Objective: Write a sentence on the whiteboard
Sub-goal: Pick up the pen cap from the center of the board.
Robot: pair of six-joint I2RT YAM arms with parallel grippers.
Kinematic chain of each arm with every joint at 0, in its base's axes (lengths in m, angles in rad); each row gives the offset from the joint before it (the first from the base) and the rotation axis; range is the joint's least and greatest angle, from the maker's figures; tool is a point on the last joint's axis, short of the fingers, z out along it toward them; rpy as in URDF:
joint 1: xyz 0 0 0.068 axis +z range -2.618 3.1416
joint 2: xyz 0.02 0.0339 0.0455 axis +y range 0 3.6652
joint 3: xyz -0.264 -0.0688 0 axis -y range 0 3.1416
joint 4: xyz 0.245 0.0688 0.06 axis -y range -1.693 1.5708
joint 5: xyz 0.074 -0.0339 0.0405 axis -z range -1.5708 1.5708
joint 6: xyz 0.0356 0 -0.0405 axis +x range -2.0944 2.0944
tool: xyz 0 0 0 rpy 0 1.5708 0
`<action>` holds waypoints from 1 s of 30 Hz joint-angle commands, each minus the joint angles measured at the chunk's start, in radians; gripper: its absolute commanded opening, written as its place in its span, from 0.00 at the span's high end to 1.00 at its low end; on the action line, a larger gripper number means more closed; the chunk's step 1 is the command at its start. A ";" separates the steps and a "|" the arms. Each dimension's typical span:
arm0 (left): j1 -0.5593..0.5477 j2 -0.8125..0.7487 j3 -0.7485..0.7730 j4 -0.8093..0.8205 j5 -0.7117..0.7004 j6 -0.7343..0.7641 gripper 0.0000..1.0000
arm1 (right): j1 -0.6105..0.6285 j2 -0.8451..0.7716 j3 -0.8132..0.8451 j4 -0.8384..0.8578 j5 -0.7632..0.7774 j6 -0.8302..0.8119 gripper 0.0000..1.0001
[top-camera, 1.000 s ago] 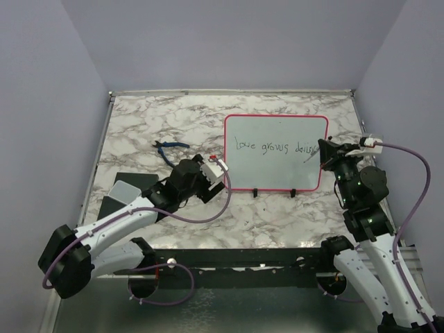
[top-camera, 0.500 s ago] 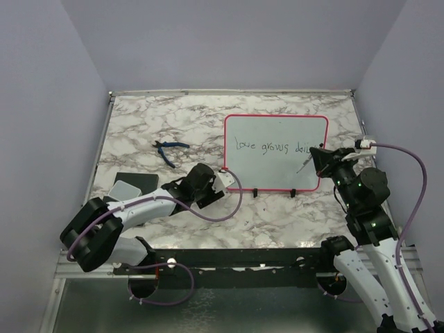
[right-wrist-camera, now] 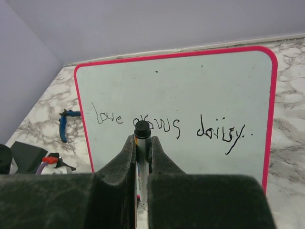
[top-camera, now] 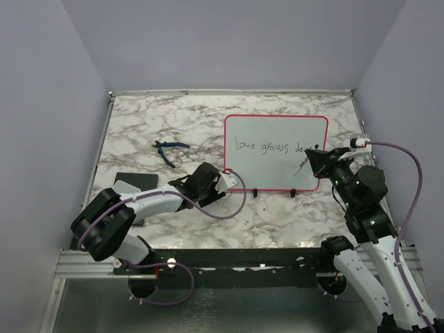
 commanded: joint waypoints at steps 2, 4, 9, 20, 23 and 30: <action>-0.003 0.052 0.027 -0.005 0.049 -0.012 0.46 | -0.004 0.006 0.016 -0.021 -0.029 0.009 0.99; -0.003 0.059 0.032 -0.005 0.072 -0.026 0.52 | -0.004 0.008 0.012 -0.019 -0.029 0.012 0.99; -0.004 0.032 0.036 -0.020 0.148 -0.075 0.65 | -0.005 0.011 0.007 -0.022 -0.026 0.012 0.99; -0.006 0.074 0.091 -0.070 0.253 -0.169 0.78 | -0.005 -0.005 0.002 -0.038 -0.016 0.012 0.99; -0.008 0.107 0.136 -0.112 0.297 -0.218 0.78 | -0.004 -0.010 0.003 -0.044 -0.016 0.012 0.99; -0.044 0.170 0.219 -0.151 0.313 -0.394 0.76 | -0.005 -0.016 -0.002 -0.051 -0.017 0.018 0.99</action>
